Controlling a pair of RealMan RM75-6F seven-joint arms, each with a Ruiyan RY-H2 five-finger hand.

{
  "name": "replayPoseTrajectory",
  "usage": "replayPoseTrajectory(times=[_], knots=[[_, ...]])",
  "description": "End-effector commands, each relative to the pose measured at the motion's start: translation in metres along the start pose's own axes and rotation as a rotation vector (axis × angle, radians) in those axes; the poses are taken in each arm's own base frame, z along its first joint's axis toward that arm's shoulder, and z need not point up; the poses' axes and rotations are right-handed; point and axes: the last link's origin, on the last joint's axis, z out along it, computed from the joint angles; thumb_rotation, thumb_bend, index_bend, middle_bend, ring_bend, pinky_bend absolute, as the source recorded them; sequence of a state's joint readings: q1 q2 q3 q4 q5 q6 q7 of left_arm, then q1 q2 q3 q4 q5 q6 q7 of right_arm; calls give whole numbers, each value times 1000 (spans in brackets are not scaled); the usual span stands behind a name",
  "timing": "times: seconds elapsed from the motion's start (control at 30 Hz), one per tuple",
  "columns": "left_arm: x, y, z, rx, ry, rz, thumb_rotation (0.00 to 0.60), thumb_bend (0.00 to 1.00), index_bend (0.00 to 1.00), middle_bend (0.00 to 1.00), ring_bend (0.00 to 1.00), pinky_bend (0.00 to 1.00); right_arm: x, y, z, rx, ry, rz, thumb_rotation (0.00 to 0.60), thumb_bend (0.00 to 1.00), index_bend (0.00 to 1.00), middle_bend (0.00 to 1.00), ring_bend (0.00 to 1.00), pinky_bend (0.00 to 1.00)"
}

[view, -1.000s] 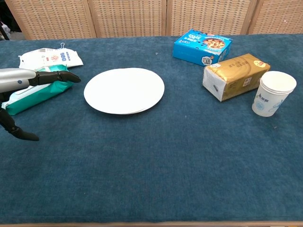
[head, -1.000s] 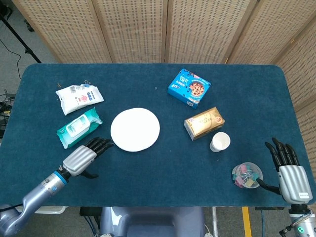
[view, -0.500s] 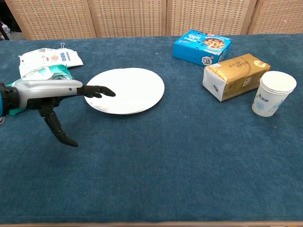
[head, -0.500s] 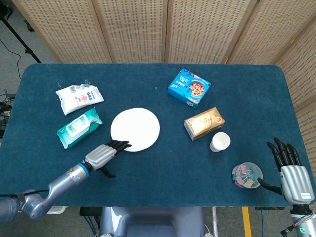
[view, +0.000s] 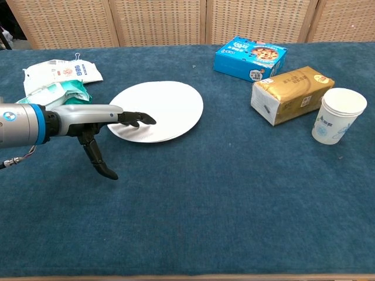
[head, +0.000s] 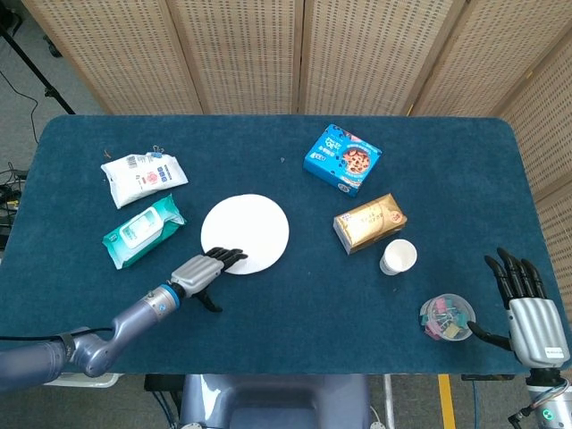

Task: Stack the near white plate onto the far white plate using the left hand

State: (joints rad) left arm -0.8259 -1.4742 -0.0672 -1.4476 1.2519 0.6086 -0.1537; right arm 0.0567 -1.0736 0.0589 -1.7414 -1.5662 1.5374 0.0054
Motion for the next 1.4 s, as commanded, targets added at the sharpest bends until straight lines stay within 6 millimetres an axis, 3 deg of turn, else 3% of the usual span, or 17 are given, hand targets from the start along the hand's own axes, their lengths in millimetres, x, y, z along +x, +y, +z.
replayPoseTrajectory(times=[0.03, 0.37, 0.8, 1.13, 1.3, 1.33, 1.4], knots=[[0, 1, 8, 8, -5, 0, 600, 0, 0, 0, 0, 0, 1, 0, 0, -1, 0, 2, 600, 0, 0, 0, 0, 0], [4, 9, 11, -8, 25, -25, 600, 0, 0, 0, 0, 0, 2, 2, 0, -4, 5, 5, 600, 0, 0, 0, 0, 0], [24, -7, -23, -5, 98, -53, 600, 0, 0, 0, 0, 0, 1, -1, -1, 6, 3, 2, 600, 0, 0, 0, 0, 0], [52, -34, -99, -14, 363, 30, 600, 0, 0, 0, 0, 0, 2, -2, -2, 11, 8, 2, 600, 0, 0, 0, 0, 0], [53, -60, -152, 65, 557, 48, 600, 0, 0, 0, 0, 0, 3, -4, -3, 18, 17, 2, 600, 0, 0, 0, 0, 0], [51, -75, -179, 128, 653, 23, 600, 0, 0, 0, 0, 0, 3, -4, -3, 22, 26, 1, 600, 0, 0, 0, 0, 0], [40, -85, -201, 183, 694, 32, 600, 0, 0, 0, 0, 0, 3, -4, -3, 26, 38, -2, 600, 0, 0, 0, 0, 0]])
